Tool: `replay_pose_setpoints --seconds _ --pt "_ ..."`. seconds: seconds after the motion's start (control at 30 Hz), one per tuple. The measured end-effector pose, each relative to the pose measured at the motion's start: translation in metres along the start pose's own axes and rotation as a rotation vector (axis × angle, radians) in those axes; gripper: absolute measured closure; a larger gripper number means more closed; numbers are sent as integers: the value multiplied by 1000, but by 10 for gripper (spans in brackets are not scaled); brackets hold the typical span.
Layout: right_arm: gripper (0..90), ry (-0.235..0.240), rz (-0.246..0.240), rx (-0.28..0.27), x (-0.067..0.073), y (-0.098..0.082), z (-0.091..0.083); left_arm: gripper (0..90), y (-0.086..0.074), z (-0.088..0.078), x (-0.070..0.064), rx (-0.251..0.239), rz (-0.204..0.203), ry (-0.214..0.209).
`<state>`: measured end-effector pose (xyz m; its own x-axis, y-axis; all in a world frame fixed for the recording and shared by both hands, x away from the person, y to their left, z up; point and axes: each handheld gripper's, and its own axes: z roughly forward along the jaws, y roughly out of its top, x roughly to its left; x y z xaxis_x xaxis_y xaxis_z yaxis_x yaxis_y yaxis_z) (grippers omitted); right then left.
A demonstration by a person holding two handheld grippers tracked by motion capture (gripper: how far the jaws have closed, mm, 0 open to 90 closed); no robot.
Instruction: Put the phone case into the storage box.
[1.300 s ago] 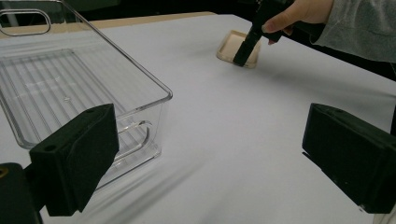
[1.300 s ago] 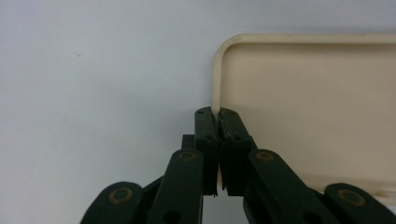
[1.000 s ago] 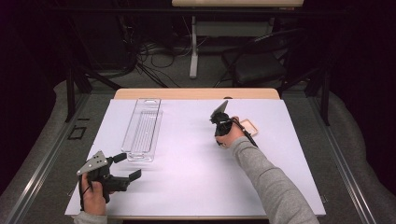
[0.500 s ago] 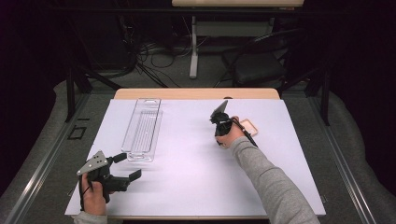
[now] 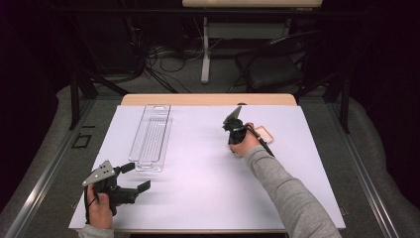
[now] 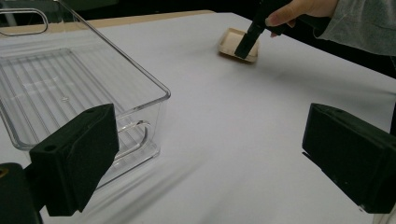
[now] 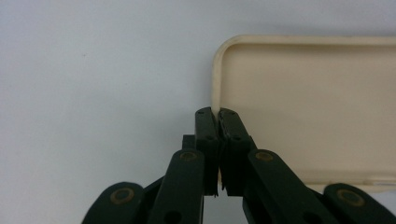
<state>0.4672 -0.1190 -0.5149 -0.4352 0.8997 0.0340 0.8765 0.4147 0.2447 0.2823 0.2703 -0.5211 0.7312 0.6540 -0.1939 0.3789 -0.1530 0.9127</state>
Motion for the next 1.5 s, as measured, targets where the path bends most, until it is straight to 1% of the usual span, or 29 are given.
replay_pose_setpoints --seconds 0.07,0.13,0.23,0.27,0.33,0.37,0.4,0.47,0.6,0.63,0.7,0.73,0.77,0.8,0.83,0.87,0.93,1.0,1.1,1.13,1.17,1.2,1.23,1.27,1.3,1.37,1.4,1.43,1.5 --pt "877 -3 -2 -3 0 0 -3 39 0 0 0 0 -2 0" --pt "877 -1 -14 -25 -1 -1 -4 39 0 0 0 2 -4 0" --pt "877 -1 4 -31 1 -2 -9 39 0 0 0 1 -4 -2" --pt "877 -3 -23 -42 0 -2 -10 39 0 0 0 0 -5 -3" --pt "876 -3 -32 -57 1 -3 -13 39 0 0 0 -2 -8 -4" --pt "876 2 -13 -55 3 -4 -15 39 0 0 0 -2 -8 -5" --pt "876 2 -40 -71 3 -5 -16 39 0 1 0 -1 -8 -5" --pt "875 6 -44 -87 4 -7 -19 39 0 1 0 1 -8 -4" --pt "875 12 -82 -120 5 -11 -24 39 0 1 0 5 -6 -4" --pt "875 15 -82 -123 5 -12 -26 39 0 1 0 5 -7 -5" --pt "875 20 -109 -147 5 -14 -28 39 0 1 0 5 -8 -6" --pt "875 20 -123 -145 5 -16 -31 39 0 1 0 5 -8 -6" --pt "875 27 -122 -167 6 -17 -31 39 0 1 0 5 -9 -6" --pt "875 29 -135 -178 6 -18 -32 39 0 2 0 6 -7 -6" --pt "875 32 -130 -189 7 -20 -34 39 0 2 0 5 -7 -6" --pt "875 37 -147 -197 6 -21 -35 39 0 2 0 5 -8 -6" --pt "875 44 -165 -210 7 -23 -39 39 0 2 0 6 -6 -6" --pt "875 47 -184 -238 8 -26 -41 39 0 2 0 7 -6 -5" --pt "875 50 -211 -249 10 -30 -45 39 0 2 0 7 -6 -5" --pt "875 50 -208 -262 11 -31 -45 39 0 2 0 6 -7 -6" --pt "875 48 -225 -266 12 -32 -47 39 0 2 0 7 -7 -6" --pt "875 49 -229 -270 13 -33 -47 39 0 2 0 8 -7 -6" --pt "875 51 -239 -284 14 -35 -48 39 0 2 0 9 -8 -6" --pt "875 51 -245 -286 14 -37 -50 39 0 2 0 10 -8 -8" --pt "875 51 -268 -300 15 -39 -51 39 0 2 0 10 -6 -12" --pt "874 54 -283 -318 17 -42 -52 39 0 3 0 12 -9 -15" --pt "874 53 -285 -327 18 -44 -53 39 0 3 0 14 -14 -17" --pt "875 51 -306 -336 18 -46 -54 40 0 4 0 15 -18 -33" --pt "874 49 -325 -350 20 -51 -56 40 1 5 1 16 -25 -31"
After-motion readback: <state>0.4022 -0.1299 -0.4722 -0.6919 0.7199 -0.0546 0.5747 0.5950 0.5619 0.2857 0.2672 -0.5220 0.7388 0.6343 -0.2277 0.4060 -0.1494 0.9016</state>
